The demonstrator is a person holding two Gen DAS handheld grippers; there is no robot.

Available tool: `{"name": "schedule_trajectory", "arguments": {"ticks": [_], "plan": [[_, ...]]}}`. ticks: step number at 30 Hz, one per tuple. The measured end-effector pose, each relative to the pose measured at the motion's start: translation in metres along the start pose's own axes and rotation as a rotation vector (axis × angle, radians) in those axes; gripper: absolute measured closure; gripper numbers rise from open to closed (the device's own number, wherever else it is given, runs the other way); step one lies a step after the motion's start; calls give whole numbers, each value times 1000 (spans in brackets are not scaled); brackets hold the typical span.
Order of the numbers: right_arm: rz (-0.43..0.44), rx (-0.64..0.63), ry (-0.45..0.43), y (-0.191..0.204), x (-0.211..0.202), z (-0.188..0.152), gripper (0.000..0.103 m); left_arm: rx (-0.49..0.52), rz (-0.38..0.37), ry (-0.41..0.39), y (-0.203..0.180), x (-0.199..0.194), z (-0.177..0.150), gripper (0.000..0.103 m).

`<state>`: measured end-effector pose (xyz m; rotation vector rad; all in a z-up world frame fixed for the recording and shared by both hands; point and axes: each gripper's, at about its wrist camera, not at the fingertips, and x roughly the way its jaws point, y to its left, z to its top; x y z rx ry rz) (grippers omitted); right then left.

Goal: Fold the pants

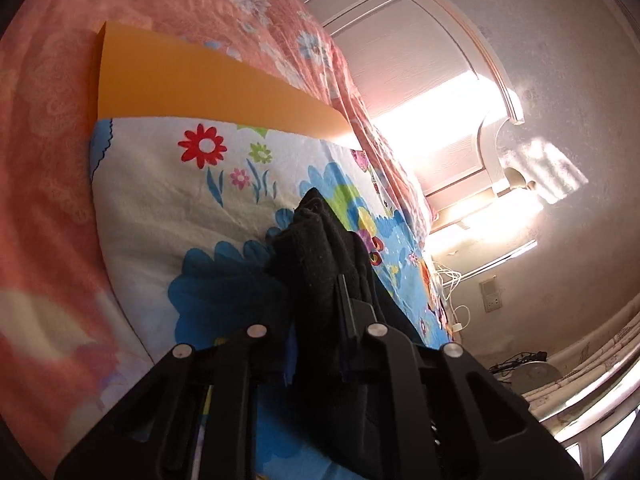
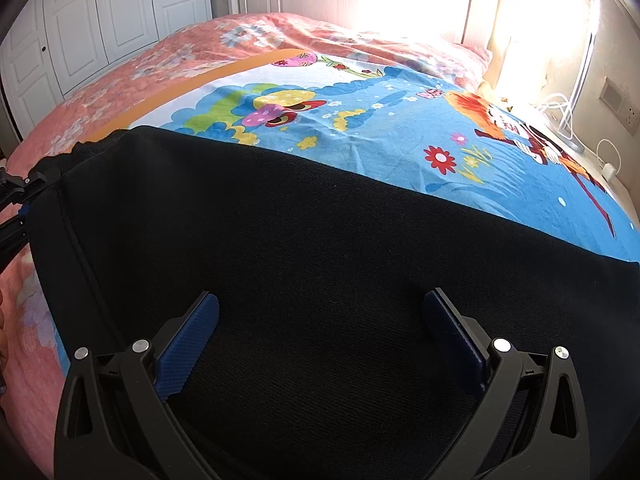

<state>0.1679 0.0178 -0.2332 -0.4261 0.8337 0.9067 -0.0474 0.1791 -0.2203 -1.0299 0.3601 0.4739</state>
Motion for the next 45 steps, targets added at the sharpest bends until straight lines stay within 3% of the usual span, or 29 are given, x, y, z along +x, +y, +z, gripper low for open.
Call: {"name": "schedule_trajectory", "arguments": {"ticks": [2, 5, 7, 12, 16, 17, 20, 31, 34, 38, 40, 45], "plan": [[84, 33, 14, -11, -4, 5, 4, 188, 80, -57, -47, -16, -9, 90], [394, 231, 30, -49, -21, 12, 5, 528, 189, -136, -127, -30, -42, 92], [541, 371, 27, -81, -34, 16, 5, 750, 249, -187, -175, -29, -77, 92], [753, 563, 33, -136, -53, 9, 5, 1220, 340, -229, -248, 11, -196, 92], [762, 589, 73, -148, -50, -3, 5, 1515, 421, -140, -239, 68, -292, 92], [759, 597, 89, -150, -47, -6, 5, 1539, 438, -119, -232, 77, -304, 92], [751, 605, 125, -151, -40, -8, 5, 1540, 476, -154, -226, 79, -312, 92], [820, 506, 267, -101, -16, 14, 6, 1446, 391, -248, -242, 52, -289, 92], [864, 473, 300, -89, -8, 21, 27, 1467, 366, -244, -243, 52, -292, 92], [817, 427, 311, -93, -7, 22, 69, 1483, 371, -255, -251, 57, -297, 92], [840, 451, 293, -111, -15, 17, 74, 1505, 360, -268, -259, 59, -303, 92], [781, 470, 219, -167, -48, -4, 74, 1568, 275, -278, -292, 72, -340, 92]]}}
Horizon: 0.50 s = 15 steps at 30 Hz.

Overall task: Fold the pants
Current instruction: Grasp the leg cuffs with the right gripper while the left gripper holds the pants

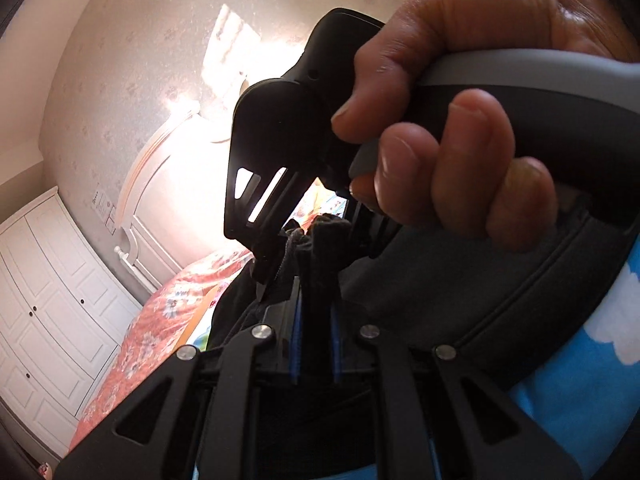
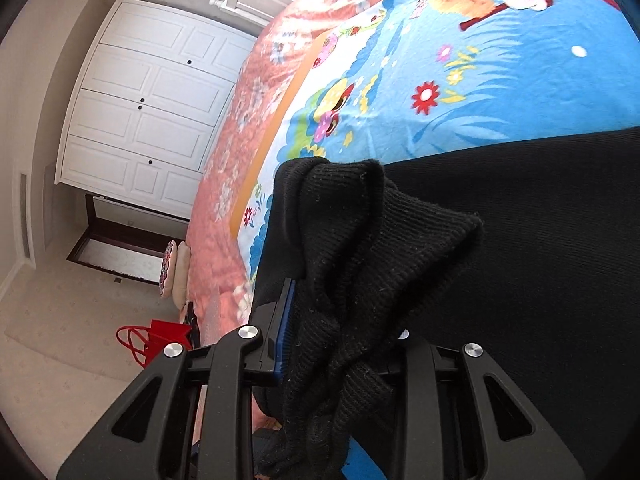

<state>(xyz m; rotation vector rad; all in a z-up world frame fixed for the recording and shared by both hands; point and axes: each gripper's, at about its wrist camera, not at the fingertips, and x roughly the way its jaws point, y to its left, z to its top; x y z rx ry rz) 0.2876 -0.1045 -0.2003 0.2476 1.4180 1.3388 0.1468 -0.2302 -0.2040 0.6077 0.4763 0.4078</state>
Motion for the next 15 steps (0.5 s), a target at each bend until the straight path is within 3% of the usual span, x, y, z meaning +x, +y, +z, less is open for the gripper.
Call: {"name": "schedule_trajectory", "arguments": {"ticks": [7, 15], "plan": [[-37, 77, -83, -53, -61, -22, 74, 32, -107, -52, -48, 3, 29, 92], [-68, 75, -127, -70, -95, -35, 75, 52, -167, -80, -62, 7, 37, 92]]}}
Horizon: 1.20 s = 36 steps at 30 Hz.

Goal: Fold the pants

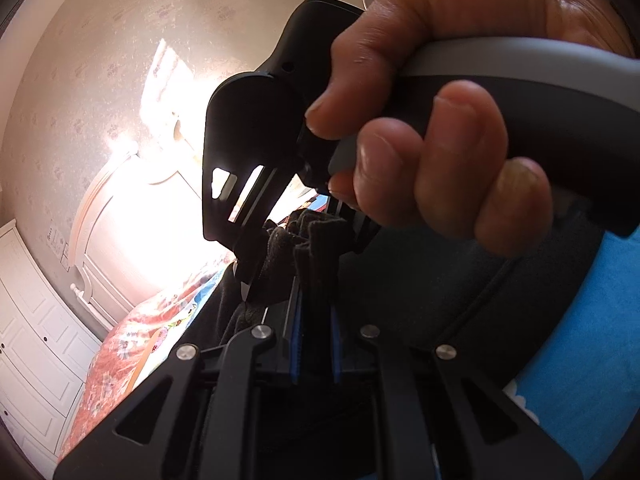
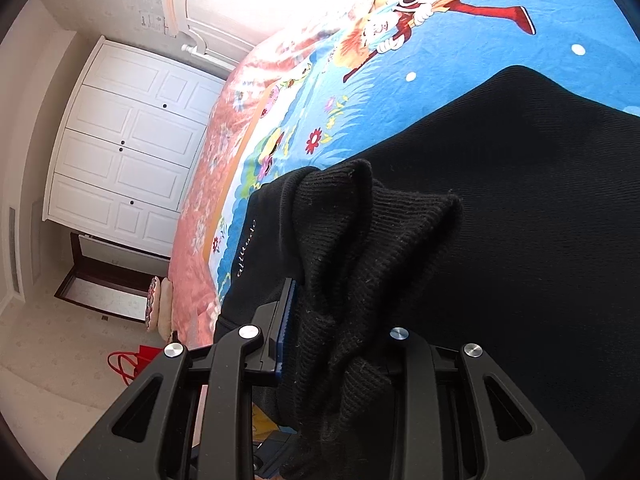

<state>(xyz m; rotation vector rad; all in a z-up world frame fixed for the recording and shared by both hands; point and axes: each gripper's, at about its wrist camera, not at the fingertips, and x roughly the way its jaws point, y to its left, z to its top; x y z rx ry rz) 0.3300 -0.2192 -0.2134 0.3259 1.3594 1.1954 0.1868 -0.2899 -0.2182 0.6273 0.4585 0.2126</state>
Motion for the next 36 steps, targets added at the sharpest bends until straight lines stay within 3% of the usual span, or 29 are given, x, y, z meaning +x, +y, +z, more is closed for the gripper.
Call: {"name": "schedule_trajectory", "arguments": {"ticks": [16, 20, 21, 22, 23, 27, 29, 32, 34, 36], "plan": [[-53, 21, -10, -27, -3, -10, 75, 8, -84, 13, 6, 31, -14, 92], [-53, 37, -17, -39, -1, -13, 76, 11, -117, 25, -4, 26, 7, 87], [-51, 36, -17, -40, -1, -13, 76, 0, -139, 32, 2, 32, 10, 80], [-50, 38, -17, -41, -1, -13, 76, -15, -161, 40, 4, 33, 10, 61], [-51, 43, -17, -41, -1, -12, 76, -37, -180, 41, 6, 30, 11, 51], [-58, 45, -15, -45, -4, -16, 76, -152, -296, 31, 29, 12, 7, 48], [-61, 42, -22, -45, -6, -18, 76, -283, -383, 23, 55, 3, 0, 48], [-70, 34, -36, -42, -6, -19, 76, -637, -524, 55, 118, 12, -22, 76], [-86, 22, -37, -38, -7, -20, 76, -821, -506, 67, 162, 23, -41, 86], [-119, -7, -39, -29, -9, -22, 77, -879, -427, 75, 195, 31, -54, 87]]}}
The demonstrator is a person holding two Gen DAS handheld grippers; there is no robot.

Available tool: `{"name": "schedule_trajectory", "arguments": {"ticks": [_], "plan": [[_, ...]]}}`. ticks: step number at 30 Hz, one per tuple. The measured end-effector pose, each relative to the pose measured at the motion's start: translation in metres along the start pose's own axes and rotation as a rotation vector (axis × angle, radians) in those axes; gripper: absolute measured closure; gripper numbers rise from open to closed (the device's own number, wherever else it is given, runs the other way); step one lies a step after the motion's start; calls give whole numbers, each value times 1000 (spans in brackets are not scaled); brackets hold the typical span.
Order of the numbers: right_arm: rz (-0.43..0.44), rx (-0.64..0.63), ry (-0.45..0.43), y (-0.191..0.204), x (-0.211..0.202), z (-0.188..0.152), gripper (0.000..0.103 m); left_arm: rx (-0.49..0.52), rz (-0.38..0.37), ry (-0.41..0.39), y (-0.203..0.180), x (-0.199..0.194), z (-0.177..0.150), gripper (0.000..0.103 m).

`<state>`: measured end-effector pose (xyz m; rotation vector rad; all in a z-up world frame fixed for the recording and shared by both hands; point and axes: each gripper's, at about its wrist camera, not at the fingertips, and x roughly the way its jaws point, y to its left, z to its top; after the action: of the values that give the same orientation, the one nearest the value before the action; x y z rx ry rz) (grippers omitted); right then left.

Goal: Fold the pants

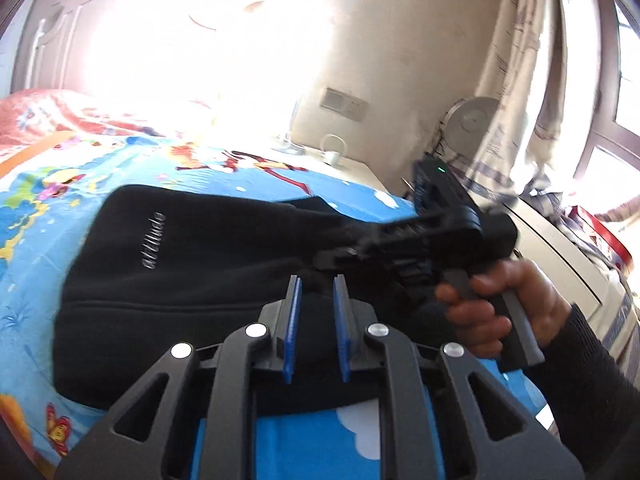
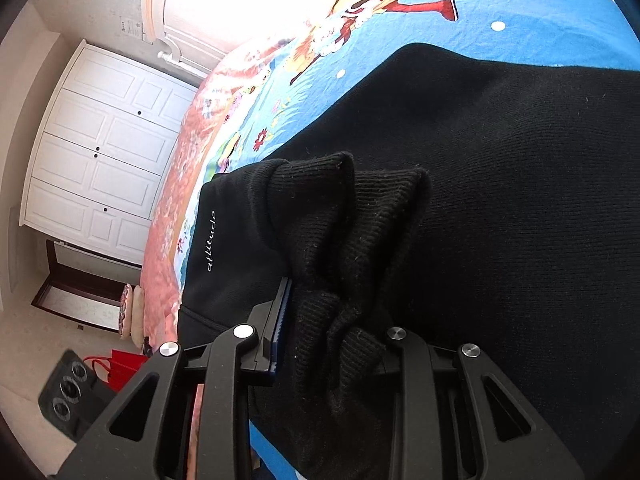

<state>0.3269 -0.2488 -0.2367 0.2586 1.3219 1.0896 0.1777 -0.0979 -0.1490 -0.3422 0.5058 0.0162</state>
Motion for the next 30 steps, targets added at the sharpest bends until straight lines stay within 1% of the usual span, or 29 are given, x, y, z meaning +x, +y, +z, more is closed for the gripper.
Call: {"name": "schedule_trajectory", "arguments": {"ticks": [1, 2, 3, 4, 5, 7, 9, 10, 11, 12, 13, 14, 15, 16, 17, 18, 19, 20, 21, 22, 23, 24, 26, 27, 29, 30], "plan": [[-15, -15, -1, 3, -1, -1, 77, -22, 15, 9, 12, 0, 5, 87], [-30, -24, -4, 5, -2, -3, 77, -64, 38, 41, 29, 6, 8, 87], [-38, -29, -8, 5, -3, -4, 77, -114, 86, 87, 44, 13, 7, 87], [-42, -29, -10, 4, -3, -4, 77, -155, 127, 140, 56, 21, 2, 91], [-42, -27, -10, 3, -4, -4, 77, -188, 123, 190, 67, 30, -3, 92], [-55, -28, -10, 6, -6, -3, 77, -220, 80, 163, 69, 18, -19, 92], [-89, -68, -16, 17, -14, -2, 74, -235, 67, 164, 74, 18, -21, 91], [-117, -95, -25, 26, -20, -2, 72, -238, 61, 167, 76, 19, -19, 90], [-164, -128, -42, 35, -27, -1, 70, -232, 63, 168, 76, 21, -20, 90], [-220, -161, -59, 46, -33, 0, 65, -222, 65, 168, 73, 24, -23, 90], [-276, -193, -81, 57, -39, 0, 57, -219, 67, 165, 71, 24, -28, 90], [-326, -231, -121, 69, -46, -1, 42, -215, 69, 163, 67, 25, -34, 89], [-370, -273, -177, 83, -52, -2, 19, -210, 68, 162, 67, 25, -34, 87], [-397, -317, -235, 98, -57, -5, 12, -207, 62, 160, 61, 21, -36, 82], [-413, -367, -281, 111, -58, -9, 11, -200, 57, 158, 56, 19, -37, 79], [-445, -408, -330, 123, -57, -13, 10, -189, 55, 158, 53, 19, -37, 73], [-498, -430, -389, 133, -53, -17, 10, -177, 55, 158, 48, 18, -36, 66], [-550, -439, -438, 141, -47, -20, 9, -164, 55, 158, 45, 19, -36, 63], [-575, -449, -468, 141, -42, -21, 5, -154, 56, 158, 42, 19, -36, 58], [-576, -461, -482, 142, -34, -24, 5, -151, 57, 156, 39, 19, -36, 54], [-565, -466, -479, 139, -25, -23, 5, -155, 51, 152, 38, 19, -36, 52], [-560, -454, -458, 133, -15, -22, 5, -163, 40, 148, 37, 19, -36, 49], [-527, -390, -417, 116, 3, -17, 5, -171, 24, 144, 38, 19, -36, 46], [-536, -357, -379, 105, 11, -16, 6, -170, 13, 145, 37, 19, -35, 43], [-622, -304, -284, 84, 30, -19, 7, -169, -17, 152, 35, 19, -34, 33], [-657, -284, -245, 72, 38, -21, 9, -174, -45, 155, 34, 18, -33, 22]]}}
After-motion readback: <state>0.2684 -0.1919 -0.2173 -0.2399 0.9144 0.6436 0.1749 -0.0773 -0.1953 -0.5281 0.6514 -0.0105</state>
